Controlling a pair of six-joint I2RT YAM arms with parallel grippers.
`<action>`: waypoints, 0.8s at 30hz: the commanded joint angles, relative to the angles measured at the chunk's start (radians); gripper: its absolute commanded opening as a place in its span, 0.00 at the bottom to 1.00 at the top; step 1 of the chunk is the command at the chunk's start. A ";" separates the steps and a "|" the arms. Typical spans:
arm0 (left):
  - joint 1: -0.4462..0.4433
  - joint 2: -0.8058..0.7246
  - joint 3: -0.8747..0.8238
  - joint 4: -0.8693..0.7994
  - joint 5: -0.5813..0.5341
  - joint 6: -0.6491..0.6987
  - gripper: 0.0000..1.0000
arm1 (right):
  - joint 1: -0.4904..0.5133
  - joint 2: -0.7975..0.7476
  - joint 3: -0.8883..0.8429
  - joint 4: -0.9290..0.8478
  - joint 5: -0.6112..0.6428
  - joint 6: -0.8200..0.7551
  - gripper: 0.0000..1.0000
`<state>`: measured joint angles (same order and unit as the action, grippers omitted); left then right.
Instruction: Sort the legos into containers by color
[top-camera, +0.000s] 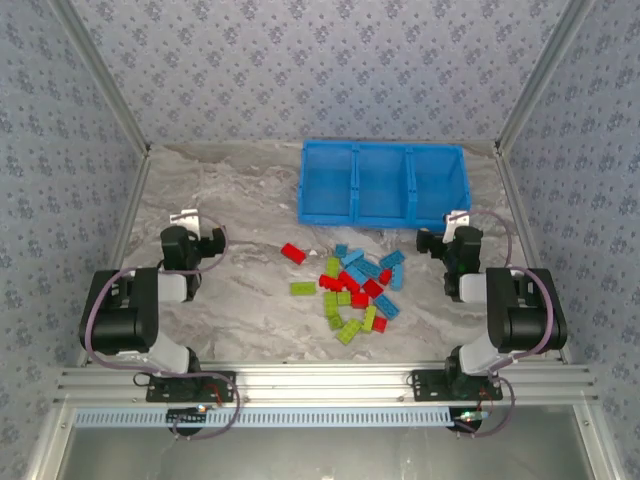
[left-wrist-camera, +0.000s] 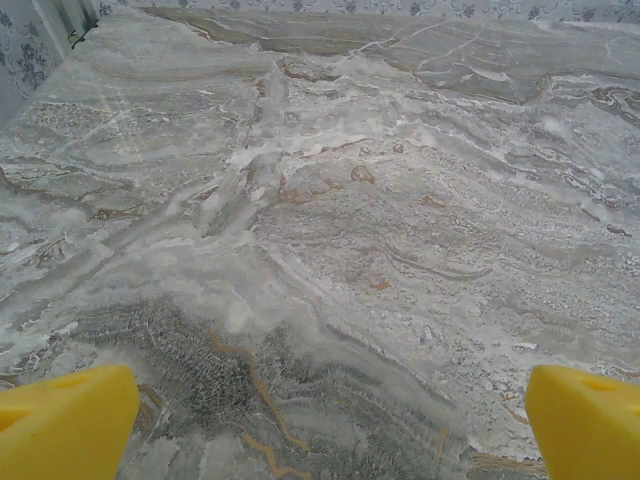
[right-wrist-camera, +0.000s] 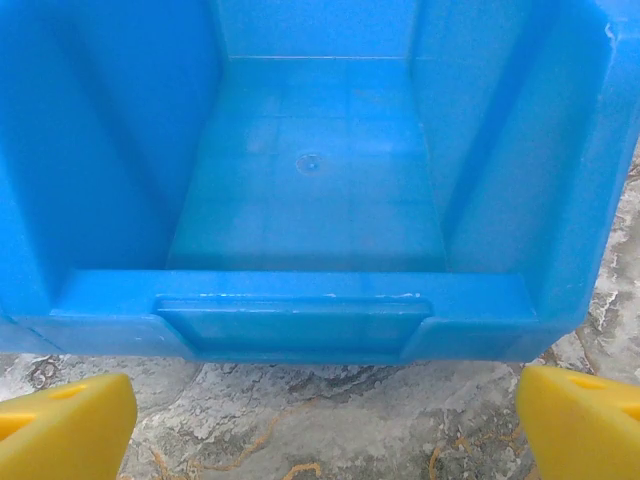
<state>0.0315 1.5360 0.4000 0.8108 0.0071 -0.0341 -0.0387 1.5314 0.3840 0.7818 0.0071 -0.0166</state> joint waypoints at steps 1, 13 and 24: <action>0.002 0.001 0.014 0.004 -0.002 0.008 0.99 | 0.002 -0.013 0.019 -0.007 0.002 -0.009 1.00; 0.001 0.000 0.014 0.005 -0.001 0.007 0.99 | -0.009 -0.014 0.019 -0.007 -0.016 -0.002 1.00; 0.001 0.000 0.008 0.017 0.000 0.008 0.99 | -0.020 -0.121 0.133 -0.294 0.021 0.040 1.00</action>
<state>0.0315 1.5360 0.4000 0.8108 0.0071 -0.0345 -0.0425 1.4910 0.4171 0.6712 0.0113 -0.0109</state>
